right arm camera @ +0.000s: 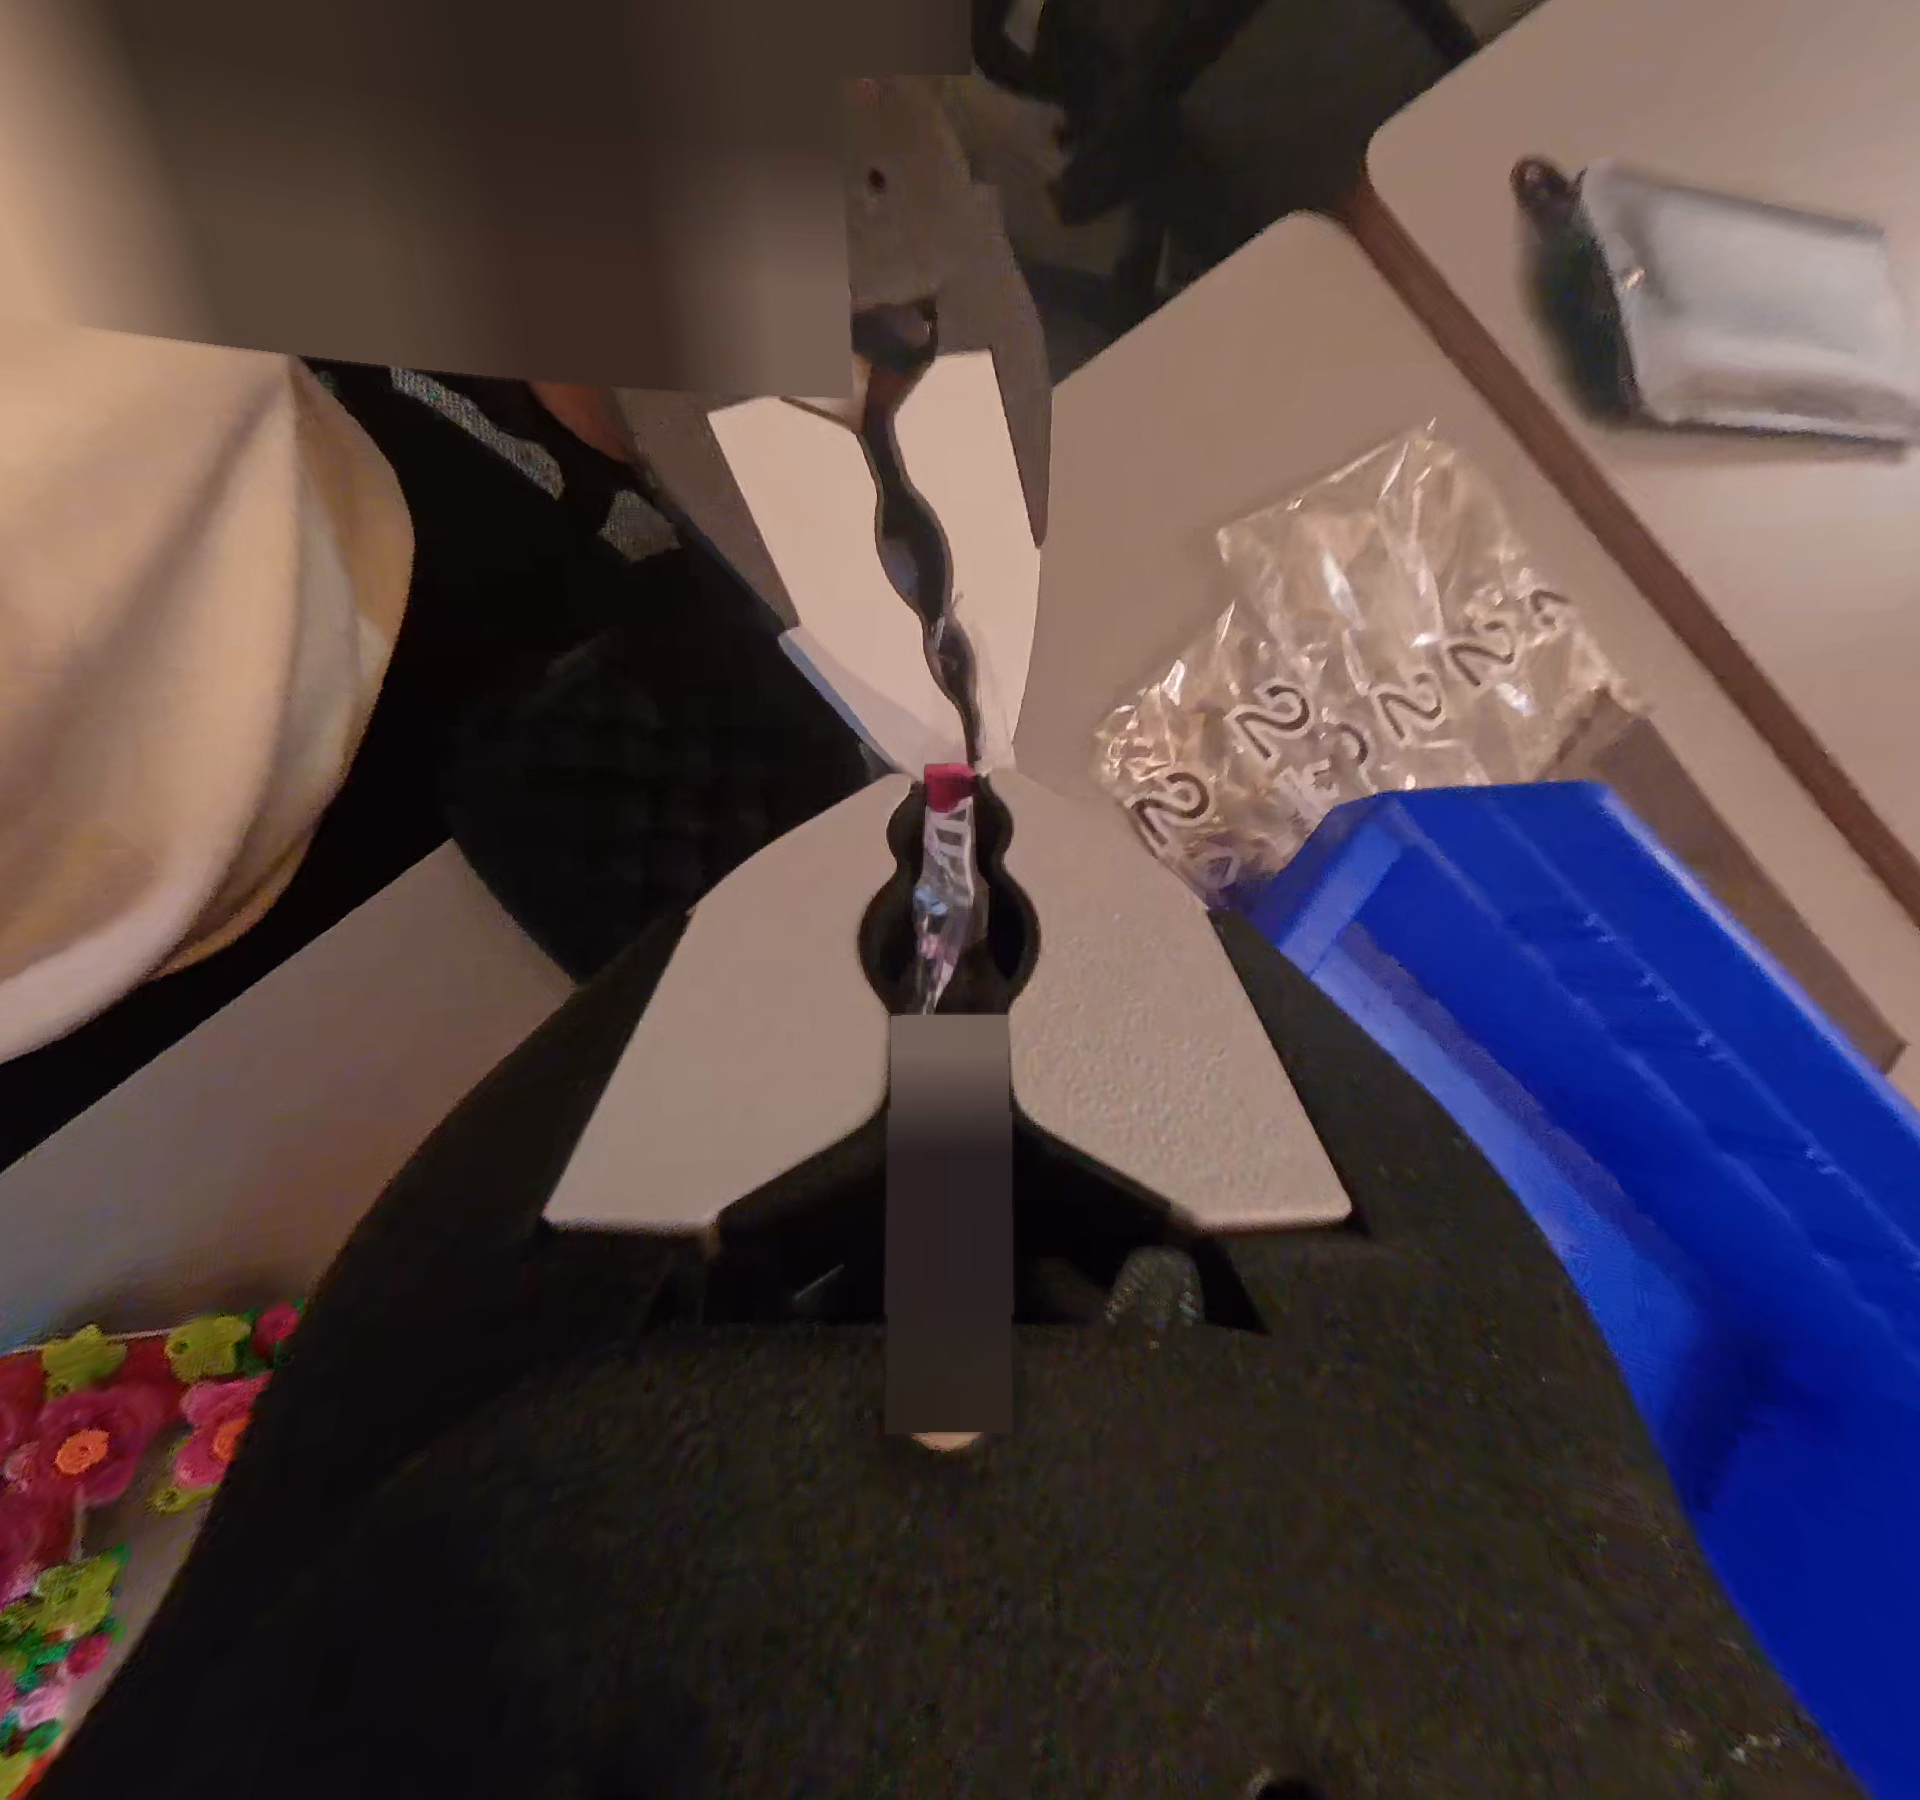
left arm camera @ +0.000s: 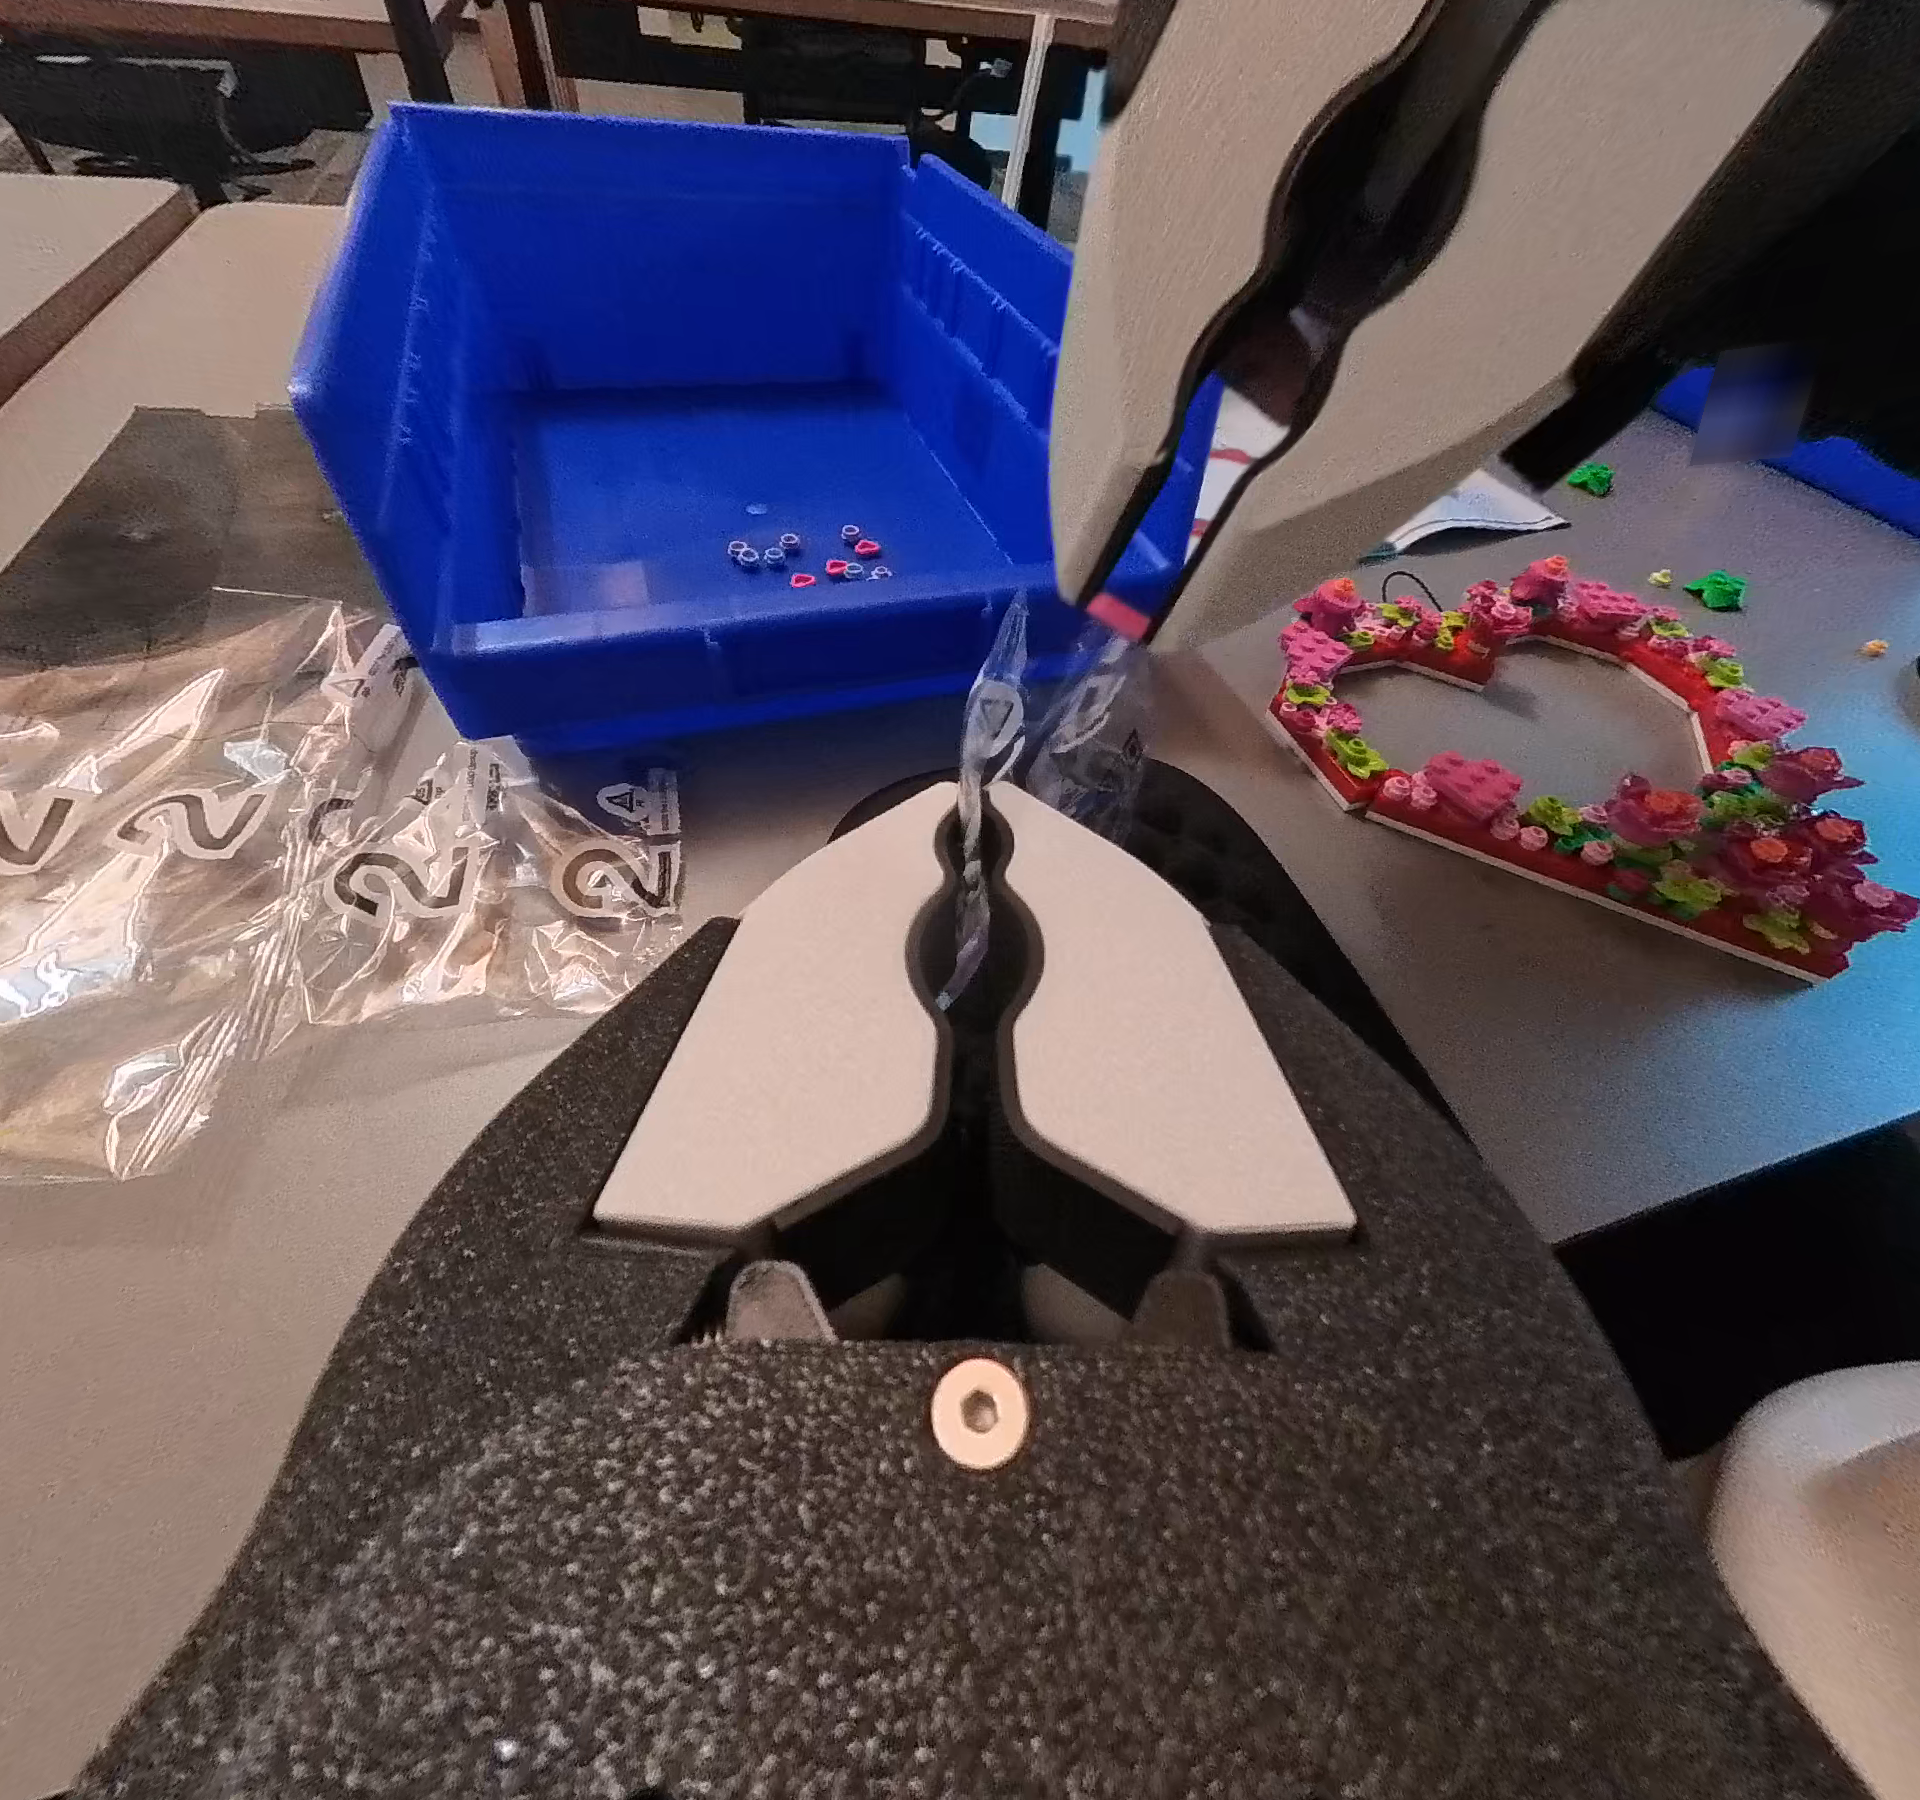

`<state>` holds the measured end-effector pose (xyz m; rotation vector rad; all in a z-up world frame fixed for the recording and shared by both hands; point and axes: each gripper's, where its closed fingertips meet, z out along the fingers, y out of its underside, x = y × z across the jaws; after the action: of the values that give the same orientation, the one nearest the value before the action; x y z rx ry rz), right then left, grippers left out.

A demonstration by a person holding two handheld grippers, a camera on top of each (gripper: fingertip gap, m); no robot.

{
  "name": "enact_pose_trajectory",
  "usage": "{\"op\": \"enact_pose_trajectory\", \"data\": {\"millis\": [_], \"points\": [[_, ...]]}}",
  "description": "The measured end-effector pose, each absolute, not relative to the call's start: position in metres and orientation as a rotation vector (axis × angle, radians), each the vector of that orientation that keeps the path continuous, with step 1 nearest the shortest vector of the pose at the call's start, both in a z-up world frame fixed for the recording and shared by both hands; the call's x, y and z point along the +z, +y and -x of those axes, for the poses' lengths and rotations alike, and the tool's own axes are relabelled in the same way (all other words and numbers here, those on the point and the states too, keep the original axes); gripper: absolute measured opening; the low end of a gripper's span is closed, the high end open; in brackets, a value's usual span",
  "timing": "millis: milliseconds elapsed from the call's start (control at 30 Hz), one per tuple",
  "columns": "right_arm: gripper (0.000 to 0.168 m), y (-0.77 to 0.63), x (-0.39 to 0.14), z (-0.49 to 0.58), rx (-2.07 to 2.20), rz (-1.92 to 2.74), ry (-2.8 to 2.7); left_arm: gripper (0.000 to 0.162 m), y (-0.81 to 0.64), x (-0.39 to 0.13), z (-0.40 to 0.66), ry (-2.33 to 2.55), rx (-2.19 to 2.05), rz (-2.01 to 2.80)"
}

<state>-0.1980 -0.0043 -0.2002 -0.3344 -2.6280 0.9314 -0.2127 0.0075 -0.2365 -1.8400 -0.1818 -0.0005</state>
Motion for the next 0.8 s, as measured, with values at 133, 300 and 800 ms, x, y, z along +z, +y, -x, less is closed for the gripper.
{"op": "enact_pose_trajectory", "data": {"millis": [133,300,800], "points": [[0.013,0.002,-0.210,0.200,0.860,0.386,-2.670,0.000,0.007,-0.235,0.212,-0.182,-0.006,1.838],[0.016,0.005,-0.215,0.201,0.814,0.393,-2.696,0.000,0.008,-0.236,0.213,-0.185,-0.017,1.840],[0.016,0.148,-0.271,0.266,0.298,0.497,-2.948,0.000,0.008,-0.238,0.213,-0.191,-0.038,1.839]]}}
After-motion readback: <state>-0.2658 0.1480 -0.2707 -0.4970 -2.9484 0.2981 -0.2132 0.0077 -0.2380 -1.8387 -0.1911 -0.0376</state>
